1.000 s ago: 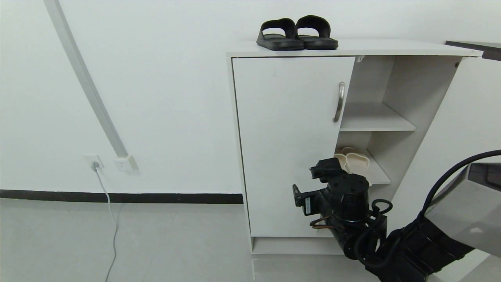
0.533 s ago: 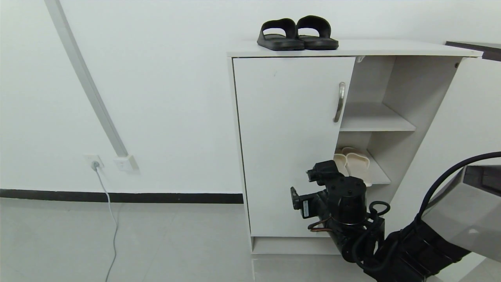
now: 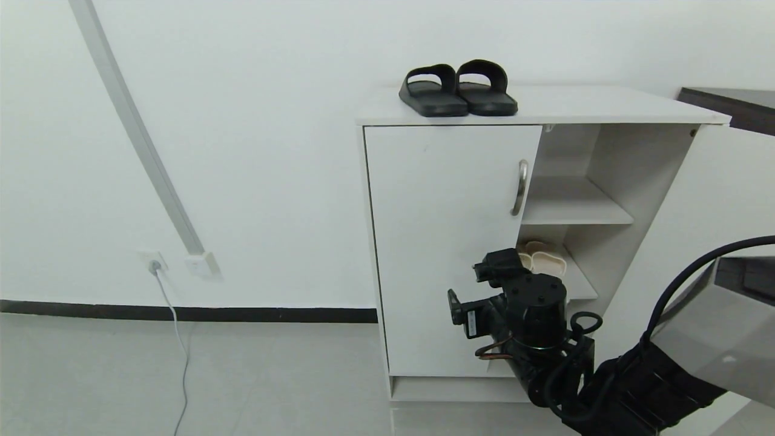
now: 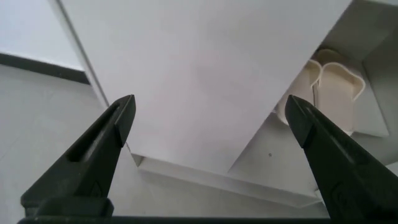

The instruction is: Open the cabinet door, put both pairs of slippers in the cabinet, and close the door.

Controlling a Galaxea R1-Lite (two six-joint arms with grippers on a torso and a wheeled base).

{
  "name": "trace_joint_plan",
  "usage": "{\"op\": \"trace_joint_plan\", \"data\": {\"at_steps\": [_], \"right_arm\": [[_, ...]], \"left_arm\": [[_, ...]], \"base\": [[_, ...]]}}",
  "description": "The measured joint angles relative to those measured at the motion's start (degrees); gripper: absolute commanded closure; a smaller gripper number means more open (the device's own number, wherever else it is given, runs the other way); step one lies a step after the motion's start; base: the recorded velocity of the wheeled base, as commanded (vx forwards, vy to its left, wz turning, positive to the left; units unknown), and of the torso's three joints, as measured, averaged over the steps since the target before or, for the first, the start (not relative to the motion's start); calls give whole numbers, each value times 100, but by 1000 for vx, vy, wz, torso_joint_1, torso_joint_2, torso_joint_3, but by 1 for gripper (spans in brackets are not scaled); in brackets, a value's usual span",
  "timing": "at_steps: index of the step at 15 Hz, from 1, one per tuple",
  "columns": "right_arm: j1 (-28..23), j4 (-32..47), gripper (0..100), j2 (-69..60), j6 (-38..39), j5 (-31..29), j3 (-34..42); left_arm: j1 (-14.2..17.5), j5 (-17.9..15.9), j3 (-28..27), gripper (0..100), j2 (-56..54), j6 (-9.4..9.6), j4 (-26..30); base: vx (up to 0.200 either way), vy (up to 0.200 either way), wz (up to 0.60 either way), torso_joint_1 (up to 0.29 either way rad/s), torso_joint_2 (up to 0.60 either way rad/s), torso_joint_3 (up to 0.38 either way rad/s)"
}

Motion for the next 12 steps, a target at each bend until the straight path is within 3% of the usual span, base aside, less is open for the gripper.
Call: {"op": "trace_joint_plan", "data": {"at_steps": [12], "right_arm": [[-57, -149, 0, -30, -7, -45, 200]], "left_arm": [[-2, 0, 1, 100, 7, 0, 1]], "base": [[0, 0, 0, 152, -474, -330]]}}
